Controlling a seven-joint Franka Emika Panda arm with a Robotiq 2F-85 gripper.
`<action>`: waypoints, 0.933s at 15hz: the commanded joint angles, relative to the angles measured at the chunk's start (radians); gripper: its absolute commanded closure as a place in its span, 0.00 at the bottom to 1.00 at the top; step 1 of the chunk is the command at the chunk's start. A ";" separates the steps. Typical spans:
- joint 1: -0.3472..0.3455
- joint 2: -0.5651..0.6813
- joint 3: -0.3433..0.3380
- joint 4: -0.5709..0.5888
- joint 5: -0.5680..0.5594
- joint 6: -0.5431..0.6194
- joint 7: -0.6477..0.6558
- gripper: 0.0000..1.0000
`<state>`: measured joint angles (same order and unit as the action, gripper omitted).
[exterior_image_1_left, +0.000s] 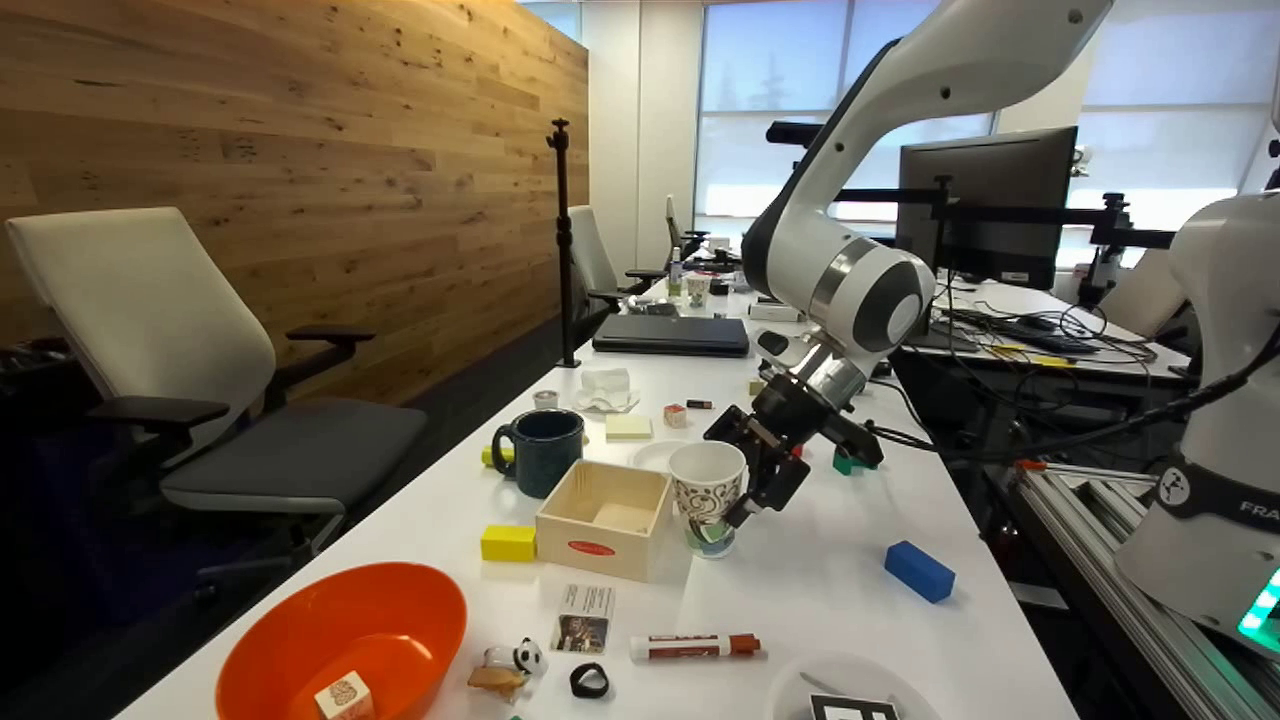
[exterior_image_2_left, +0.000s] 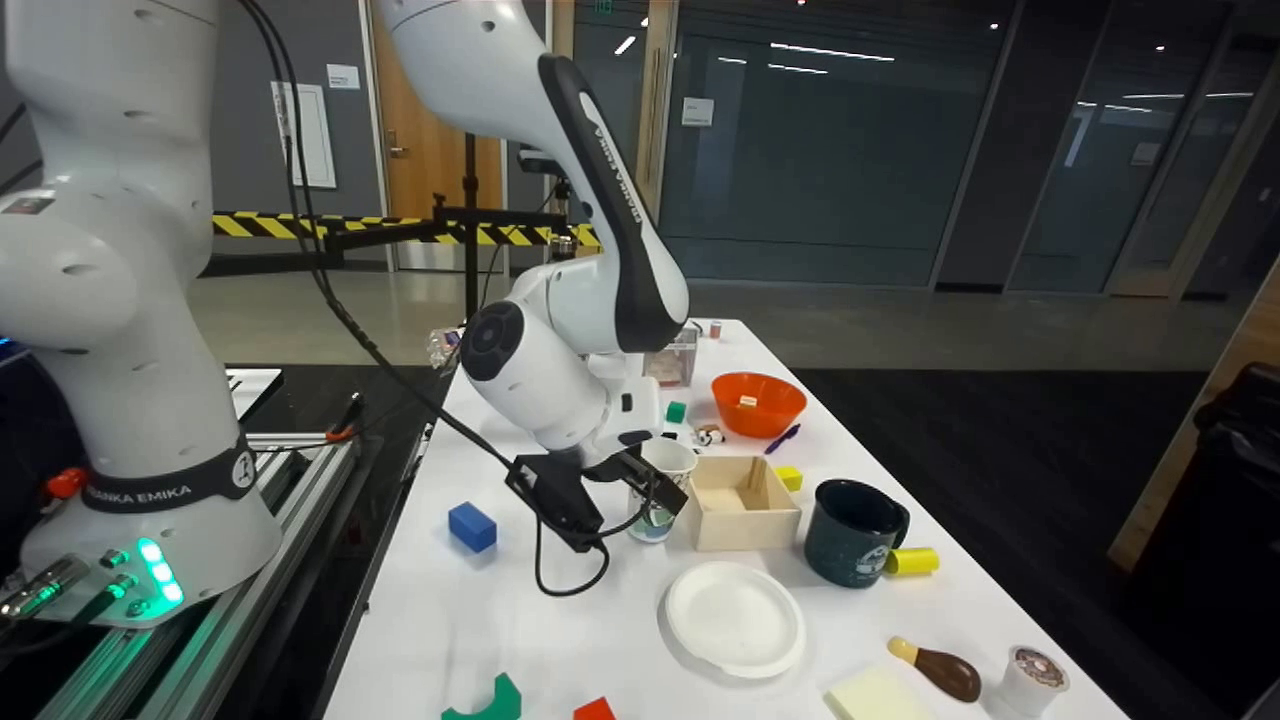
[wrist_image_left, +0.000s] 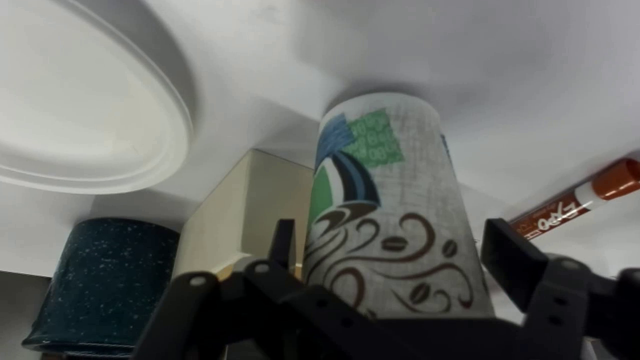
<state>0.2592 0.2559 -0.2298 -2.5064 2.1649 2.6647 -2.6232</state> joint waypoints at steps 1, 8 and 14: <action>-0.005 0.014 -0.016 0.006 0.068 -0.044 -0.073 0.34; -0.101 -0.012 0.076 -0.010 0.018 -0.040 -0.036 0.68; -0.104 -0.110 0.148 -0.072 -0.120 0.029 0.113 0.99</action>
<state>0.1655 0.2304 -0.1246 -2.5181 2.1246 2.6504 -2.5990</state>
